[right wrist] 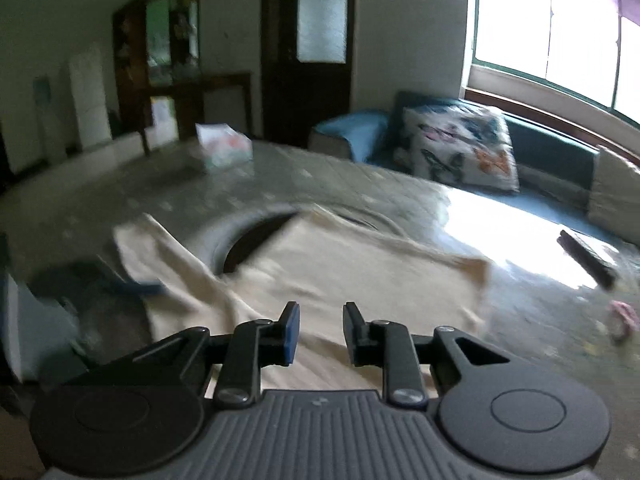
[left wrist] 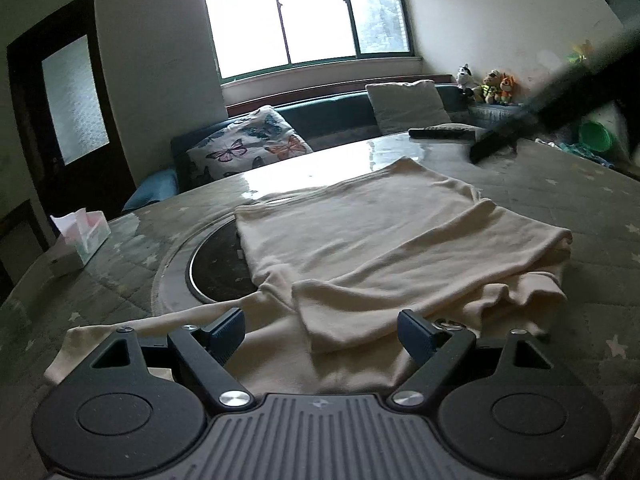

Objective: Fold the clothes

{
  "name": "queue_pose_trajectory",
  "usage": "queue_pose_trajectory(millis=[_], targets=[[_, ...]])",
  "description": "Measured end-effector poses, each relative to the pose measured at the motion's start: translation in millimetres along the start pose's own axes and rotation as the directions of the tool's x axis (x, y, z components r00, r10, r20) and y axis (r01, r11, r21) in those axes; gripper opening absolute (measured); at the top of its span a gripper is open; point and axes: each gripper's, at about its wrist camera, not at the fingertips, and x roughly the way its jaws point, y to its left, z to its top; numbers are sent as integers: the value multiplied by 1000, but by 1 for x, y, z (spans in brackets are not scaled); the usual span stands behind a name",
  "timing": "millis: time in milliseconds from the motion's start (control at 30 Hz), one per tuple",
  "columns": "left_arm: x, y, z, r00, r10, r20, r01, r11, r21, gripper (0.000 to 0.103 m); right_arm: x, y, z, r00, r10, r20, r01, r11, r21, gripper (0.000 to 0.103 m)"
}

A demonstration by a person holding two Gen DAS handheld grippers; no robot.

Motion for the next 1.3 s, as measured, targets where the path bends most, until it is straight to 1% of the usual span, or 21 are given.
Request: queue_pose_trajectory(millis=[67,167,233,267,333,367,400,433,533,667,800,933,1000,1167,1200,1233,1300], targets=[[2,3,1,1000,1,-7,-1,1000,-14,81,3,-17,-16,998,-35,-56,35,999,-1,23],[8,5,3,1000,-9,-24,8,999,-42,72,8,-34,-40,991,-56,-120,58,998,18,23],[12,6,4,999,-17,-39,15,998,-61,58,14,-41,-55,988,-47,-146,55,997,52,23],[14,7,4,999,-23,-48,19,997,-72,53,15,-44,-62,988,-42,-150,53,996,67,23],[18,8,5,997,-34,-64,28,995,-91,32,19,-47,-72,987,-34,-159,49,994,94,23],[19,9,5,997,-39,-72,32,995,-100,26,20,-49,-80,986,-23,-167,42,993,113,23],[20,9,5,996,-43,-78,35,994,-107,17,20,-50,-84,987,-17,-162,37,992,118,23],[18,10,5,996,-42,-75,34,993,-110,11,19,-50,-86,988,-18,-155,35,993,112,23],[14,11,7,997,-39,-66,31,992,-119,10,14,-50,-81,988,-19,-155,35,994,101,23],[11,12,8,998,-29,-61,21,992,-126,10,16,-53,-68,992,-47,-121,58,995,85,23],[12,16,3,996,-20,-84,9,991,-130,10,31,-58,-59,993,-57,-101,68,992,106,23],[10,21,0,996,-12,-90,-1,990,-143,10,49,-60,-55,992,-65,-108,77,990,115,24],[8,26,0,996,-3,-92,-11,988,-155,13,55,-58,-53,991,-75,-112,87,991,106,24],[4,45,-3,994,31,-103,-52,978,-203,13,63,-39,-46,992,-44,-114,53,996,75,24],[4,50,-4,993,44,-106,-65,975,-211,16,65,-35,-45,992,-38,-117,47,997,68,25],[4,54,-5,992,56,-110,-79,973,-219,22,67,-31,-44,992,-33,-119,40,997,61,26],[3,66,-7,990,84,-117,-110,965,-239,30,73,-21,-42,992,-27,-123,33,999,42,27]])
